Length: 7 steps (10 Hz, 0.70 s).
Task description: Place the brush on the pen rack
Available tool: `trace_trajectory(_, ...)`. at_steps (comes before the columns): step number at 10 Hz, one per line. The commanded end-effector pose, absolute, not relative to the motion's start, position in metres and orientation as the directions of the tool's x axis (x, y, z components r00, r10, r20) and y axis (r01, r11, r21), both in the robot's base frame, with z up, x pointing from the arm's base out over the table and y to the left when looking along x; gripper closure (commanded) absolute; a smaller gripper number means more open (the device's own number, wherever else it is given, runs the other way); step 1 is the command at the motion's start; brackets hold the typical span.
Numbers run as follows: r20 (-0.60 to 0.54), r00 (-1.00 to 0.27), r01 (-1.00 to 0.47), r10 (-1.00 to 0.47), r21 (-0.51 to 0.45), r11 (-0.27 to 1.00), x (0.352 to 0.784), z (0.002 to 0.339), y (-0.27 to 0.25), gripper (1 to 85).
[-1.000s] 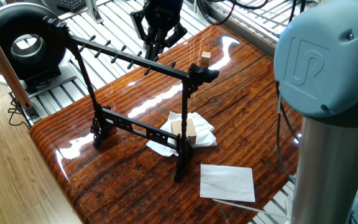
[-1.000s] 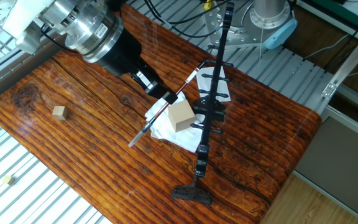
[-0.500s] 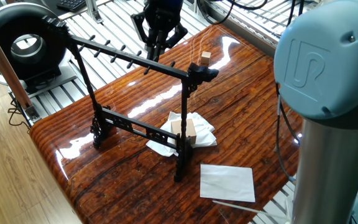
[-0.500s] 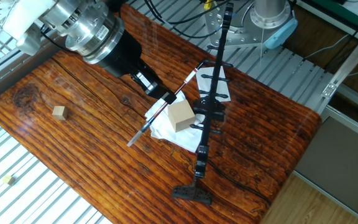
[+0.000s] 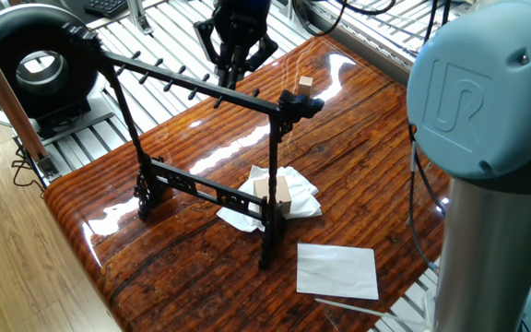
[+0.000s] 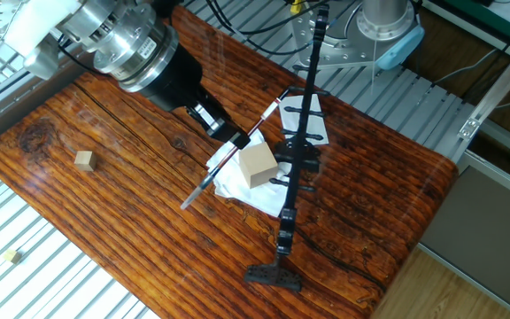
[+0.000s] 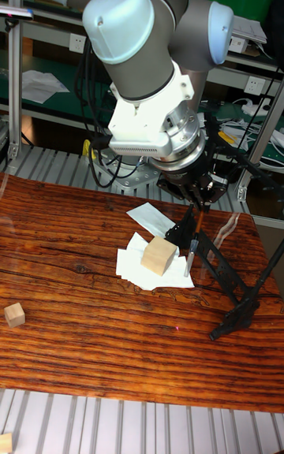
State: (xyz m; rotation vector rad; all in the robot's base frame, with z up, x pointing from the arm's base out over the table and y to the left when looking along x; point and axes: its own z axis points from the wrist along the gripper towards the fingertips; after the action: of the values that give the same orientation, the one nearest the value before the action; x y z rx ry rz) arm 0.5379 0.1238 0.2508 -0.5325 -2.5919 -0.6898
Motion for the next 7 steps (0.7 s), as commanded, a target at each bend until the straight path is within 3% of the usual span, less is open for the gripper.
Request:
trace_trajectory(1, 0.466, -0.846, 0.456, 0.258, 0.382, 0.804, 0.5385, 0.2534, 0.1273, 84.3)
trace_trajectory(7, 0.439, -0.872, 0.401, 0.215, 0.392, 0.828, 0.5331, 0.2549, 0.1291, 84.3)
